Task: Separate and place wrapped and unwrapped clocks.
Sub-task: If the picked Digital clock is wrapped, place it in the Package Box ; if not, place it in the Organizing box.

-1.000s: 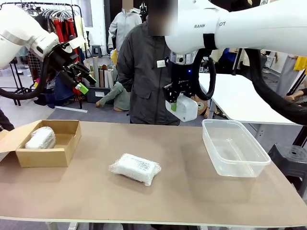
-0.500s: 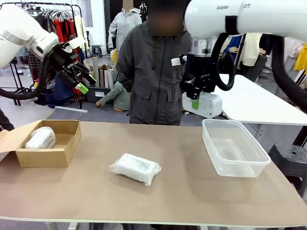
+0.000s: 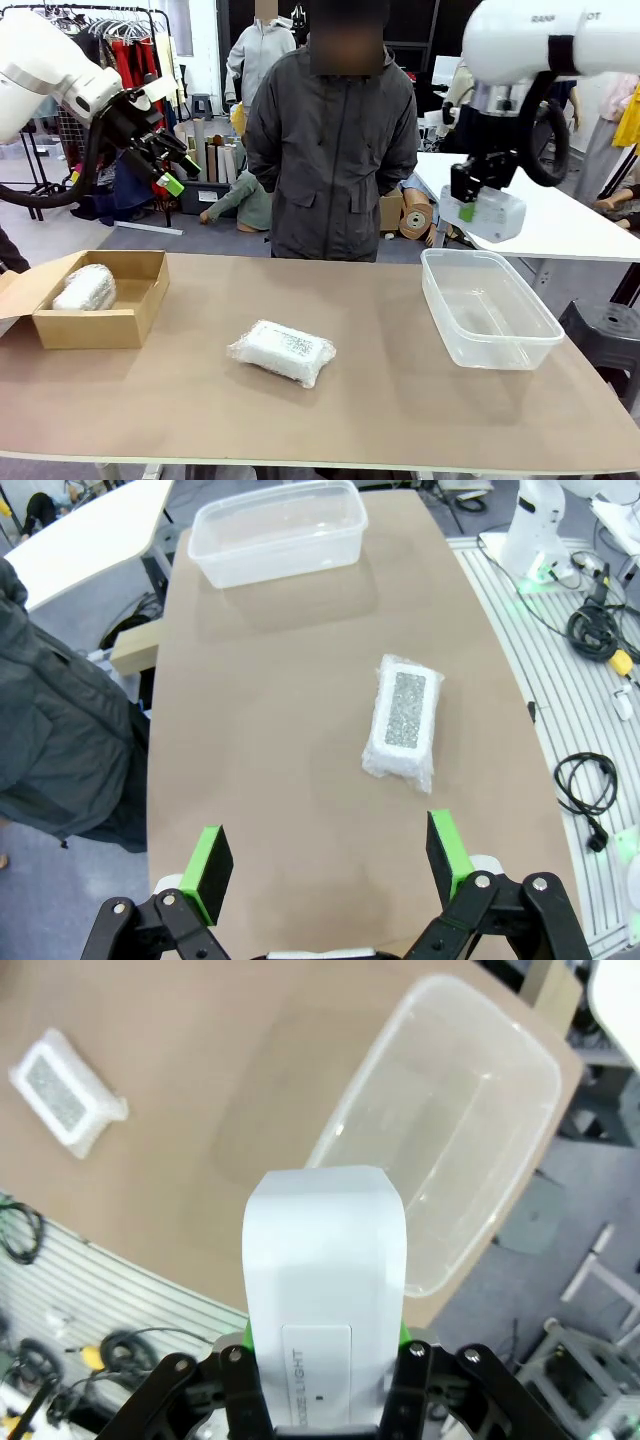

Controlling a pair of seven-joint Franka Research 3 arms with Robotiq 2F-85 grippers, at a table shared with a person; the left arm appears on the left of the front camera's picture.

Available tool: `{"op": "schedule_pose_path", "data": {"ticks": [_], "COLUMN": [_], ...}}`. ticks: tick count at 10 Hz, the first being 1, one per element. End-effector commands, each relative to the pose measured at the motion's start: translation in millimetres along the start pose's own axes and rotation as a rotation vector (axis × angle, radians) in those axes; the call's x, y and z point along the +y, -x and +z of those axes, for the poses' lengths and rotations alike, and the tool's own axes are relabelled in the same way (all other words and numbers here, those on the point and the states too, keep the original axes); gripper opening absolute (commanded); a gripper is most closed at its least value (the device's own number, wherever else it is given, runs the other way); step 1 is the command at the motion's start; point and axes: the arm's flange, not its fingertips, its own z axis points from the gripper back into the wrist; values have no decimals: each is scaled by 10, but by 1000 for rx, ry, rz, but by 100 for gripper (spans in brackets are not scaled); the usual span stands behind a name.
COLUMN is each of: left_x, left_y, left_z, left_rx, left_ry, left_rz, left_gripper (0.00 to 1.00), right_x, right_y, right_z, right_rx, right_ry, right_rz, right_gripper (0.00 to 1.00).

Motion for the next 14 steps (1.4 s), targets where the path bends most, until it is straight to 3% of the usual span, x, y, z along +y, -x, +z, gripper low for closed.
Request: {"op": "schedule_pose_path", "data": {"ticks": [1, 5, 8, 9, 14], "left_x": [-10, -10, -10, -10, -10], "left_y": [-12, -12, -12, -12, -12], "left_z": [12, 12, 12, 12, 12], "left_rx": [-7, -7, -7, -7, -7], "left_ry": [3, 3, 3, 3, 3], "left_rz": [-3, -3, -3, -3, -3], "left_gripper": [100, 100, 100, 100, 100], "right_x": [-184, -681, -760, -772, -772], "right_y": [146, 328, 376, 295, 295], "right_z": [-170, -354, -407, -395, -395], "right_rx": [-33, -52, -95, -43, -43], "right_ry": [14, 28, 51, 28, 28], "right_rz": [-2, -104, -154, -136, -136], "right_gripper": [0, 0, 0, 0, 0]}}
